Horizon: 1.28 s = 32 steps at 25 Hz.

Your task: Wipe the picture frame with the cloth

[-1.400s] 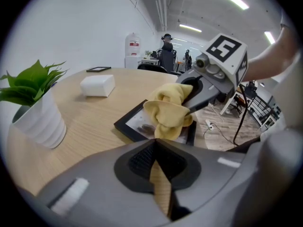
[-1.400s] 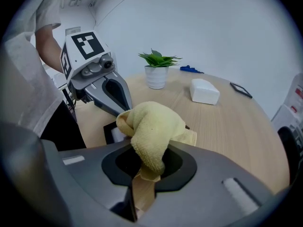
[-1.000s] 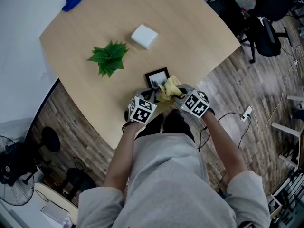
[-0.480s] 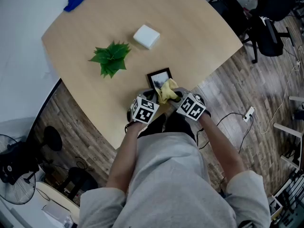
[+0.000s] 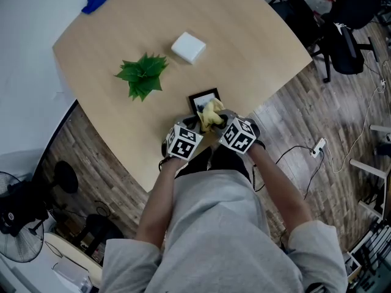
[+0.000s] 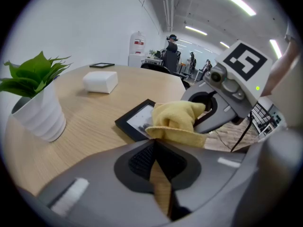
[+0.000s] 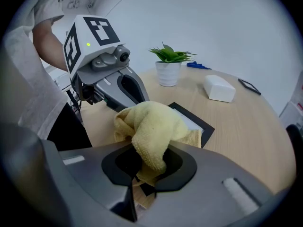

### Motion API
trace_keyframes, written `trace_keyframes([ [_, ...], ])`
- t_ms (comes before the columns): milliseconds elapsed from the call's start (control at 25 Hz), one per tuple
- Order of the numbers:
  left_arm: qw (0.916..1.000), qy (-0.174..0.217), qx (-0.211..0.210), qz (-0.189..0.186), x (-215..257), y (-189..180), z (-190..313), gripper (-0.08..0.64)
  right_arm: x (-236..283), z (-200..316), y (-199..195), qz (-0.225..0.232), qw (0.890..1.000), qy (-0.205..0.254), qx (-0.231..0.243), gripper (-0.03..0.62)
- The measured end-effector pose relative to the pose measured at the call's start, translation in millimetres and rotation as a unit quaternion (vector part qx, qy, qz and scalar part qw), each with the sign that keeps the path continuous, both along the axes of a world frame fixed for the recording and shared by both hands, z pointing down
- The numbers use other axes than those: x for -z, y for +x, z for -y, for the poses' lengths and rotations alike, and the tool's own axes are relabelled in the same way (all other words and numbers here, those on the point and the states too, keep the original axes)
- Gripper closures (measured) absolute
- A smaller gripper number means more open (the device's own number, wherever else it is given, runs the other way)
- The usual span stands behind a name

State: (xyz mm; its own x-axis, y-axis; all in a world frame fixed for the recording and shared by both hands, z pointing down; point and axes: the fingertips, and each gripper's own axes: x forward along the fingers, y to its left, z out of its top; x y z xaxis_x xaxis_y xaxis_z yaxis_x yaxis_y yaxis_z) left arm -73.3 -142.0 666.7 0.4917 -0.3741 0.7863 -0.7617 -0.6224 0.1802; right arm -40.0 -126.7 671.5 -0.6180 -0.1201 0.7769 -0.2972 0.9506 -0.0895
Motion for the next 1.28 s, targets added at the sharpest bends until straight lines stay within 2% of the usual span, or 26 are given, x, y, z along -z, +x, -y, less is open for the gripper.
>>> trace_keyframes([
  [200, 1.0000, 0.000, -0.002, -0.005, 0.7, 0.2, 0.5, 0.508, 0.8, 10.3, -2.9, 0.000, 1.000, 0.009, -0.005, 0.534],
  [600, 1.0000, 0.002, -0.005, -0.006, 0.4, 1.1, 0.1, 0.508, 4.4, 65.6, -32.4, -0.005, 0.998, 0.035, -0.042, 0.535],
  [840, 0.9999, 0.002, 0.001, -0.015, 1.0, 0.6, -0.2, 0.508, 8.8, 63.5, -60.6, -0.009, 0.998, 0.056, 0.002, 0.538],
  [1080, 0.9997, 0.008, 0.003, -0.021, -0.5, -1.3, 0.3, 0.508, 6.0, 47.4, -58.0, -0.015, 0.994, 0.033, 0.106, 0.538],
  [1160, 0.9997, 0.008, 0.001, -0.022, -0.8, -0.9, 0.4, 0.508, 4.7, 42.9, -49.1, -0.016, 0.994, 0.023, 0.109, 0.538],
  [1280, 0.9997, 0.008, -0.003, -0.023, -0.7, -0.8, 0.5, 0.508, 3.1, 38.0, -32.5, -0.018, 0.996, 0.015, 0.086, 0.538],
])
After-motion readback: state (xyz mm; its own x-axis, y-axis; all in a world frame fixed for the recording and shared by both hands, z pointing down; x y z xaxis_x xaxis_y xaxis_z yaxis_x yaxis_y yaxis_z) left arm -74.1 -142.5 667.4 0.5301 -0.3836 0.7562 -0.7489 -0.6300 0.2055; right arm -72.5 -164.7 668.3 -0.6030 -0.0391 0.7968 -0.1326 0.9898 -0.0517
